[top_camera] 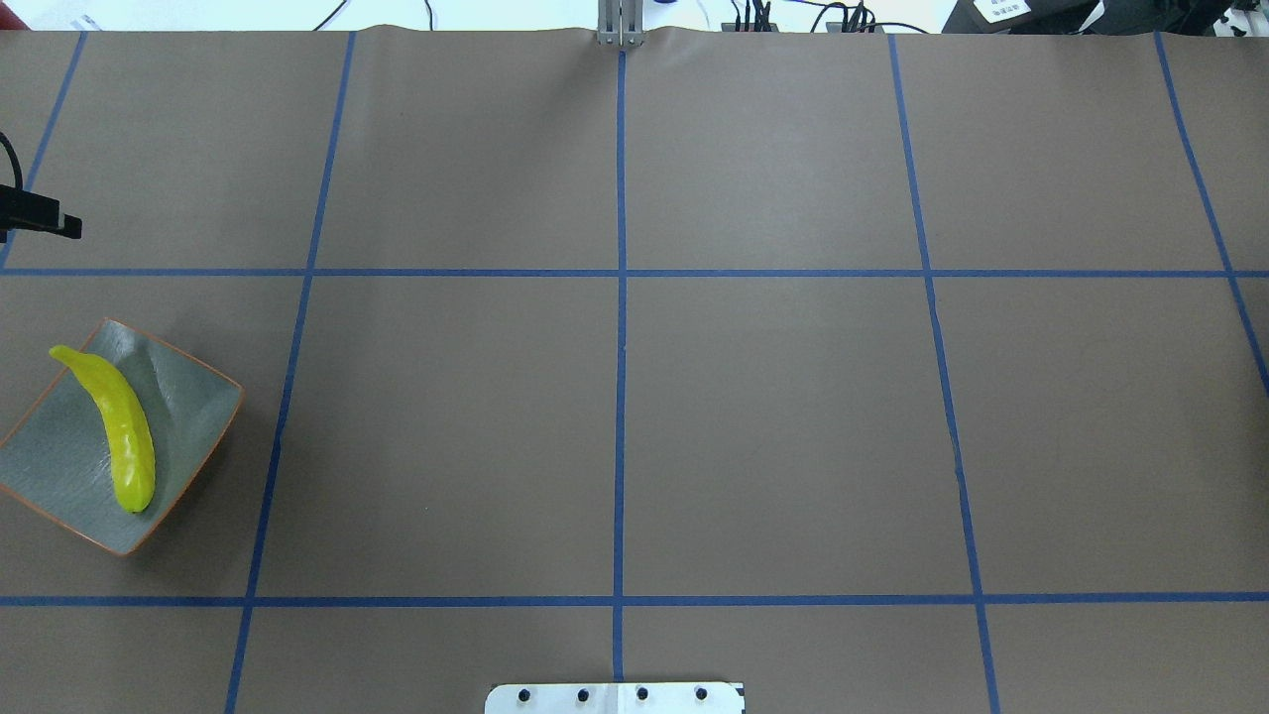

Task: Transfer all bananas from basket to plate

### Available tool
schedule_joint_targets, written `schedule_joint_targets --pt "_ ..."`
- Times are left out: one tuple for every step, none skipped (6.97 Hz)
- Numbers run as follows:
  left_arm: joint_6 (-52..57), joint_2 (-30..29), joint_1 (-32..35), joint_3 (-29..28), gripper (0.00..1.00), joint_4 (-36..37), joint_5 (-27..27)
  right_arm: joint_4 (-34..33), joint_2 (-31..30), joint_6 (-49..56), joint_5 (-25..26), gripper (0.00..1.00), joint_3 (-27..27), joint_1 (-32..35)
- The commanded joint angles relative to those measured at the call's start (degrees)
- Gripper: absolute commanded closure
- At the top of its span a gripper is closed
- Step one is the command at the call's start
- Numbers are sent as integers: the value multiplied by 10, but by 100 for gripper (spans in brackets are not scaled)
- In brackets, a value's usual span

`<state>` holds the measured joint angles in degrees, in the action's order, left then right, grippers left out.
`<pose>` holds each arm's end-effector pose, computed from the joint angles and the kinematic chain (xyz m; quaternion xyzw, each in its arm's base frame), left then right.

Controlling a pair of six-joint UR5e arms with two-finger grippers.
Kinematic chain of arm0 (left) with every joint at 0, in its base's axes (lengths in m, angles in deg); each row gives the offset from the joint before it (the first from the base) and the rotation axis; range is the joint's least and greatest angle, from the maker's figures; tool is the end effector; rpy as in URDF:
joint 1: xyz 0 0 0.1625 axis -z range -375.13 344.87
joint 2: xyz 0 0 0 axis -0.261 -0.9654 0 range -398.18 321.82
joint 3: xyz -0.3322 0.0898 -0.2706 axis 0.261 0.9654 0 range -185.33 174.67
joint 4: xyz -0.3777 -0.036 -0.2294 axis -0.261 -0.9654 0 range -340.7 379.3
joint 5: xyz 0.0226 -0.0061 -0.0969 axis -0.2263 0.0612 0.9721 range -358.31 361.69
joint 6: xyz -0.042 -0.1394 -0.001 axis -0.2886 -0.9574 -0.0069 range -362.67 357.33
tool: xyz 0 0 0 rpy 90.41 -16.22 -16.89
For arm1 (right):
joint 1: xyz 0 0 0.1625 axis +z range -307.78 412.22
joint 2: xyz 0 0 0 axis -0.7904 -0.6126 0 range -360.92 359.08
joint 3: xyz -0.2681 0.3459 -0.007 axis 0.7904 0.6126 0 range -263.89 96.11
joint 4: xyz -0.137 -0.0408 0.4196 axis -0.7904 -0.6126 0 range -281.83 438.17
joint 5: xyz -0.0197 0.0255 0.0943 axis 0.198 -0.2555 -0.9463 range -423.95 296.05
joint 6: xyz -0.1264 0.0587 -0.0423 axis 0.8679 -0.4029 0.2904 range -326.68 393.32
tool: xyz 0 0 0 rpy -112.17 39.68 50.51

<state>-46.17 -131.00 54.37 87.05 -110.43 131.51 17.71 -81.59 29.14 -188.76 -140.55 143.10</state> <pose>0.1699 -0.5688 0.5703 0.1378 0.4572 -0.0458 0.8774 0.0588 -0.5670 0.8759 0.0374 -0.3000 0.0277 0.9528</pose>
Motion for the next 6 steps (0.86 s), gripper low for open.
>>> schedule_joint_targets --pt "0 0 -1 0 0 0 0 0 5 0 0 4 10 -1" --pt "0 0 -1 0 0 0 0 0 5 0 -1 4 11 -2" --pt "0 0 -1 0 0 0 0 0 5 0 0 6 13 -4" --pt "0 0 -1 0 0 0 0 0 5 -1 -1 12 14 -5" --pt "1 -1 -1 -1 0 0 0 0 5 -1 -3 26 14 -6" --pt "1 -1 -1 -1 0 0 0 0 5 -2 -3 38 14 -7"
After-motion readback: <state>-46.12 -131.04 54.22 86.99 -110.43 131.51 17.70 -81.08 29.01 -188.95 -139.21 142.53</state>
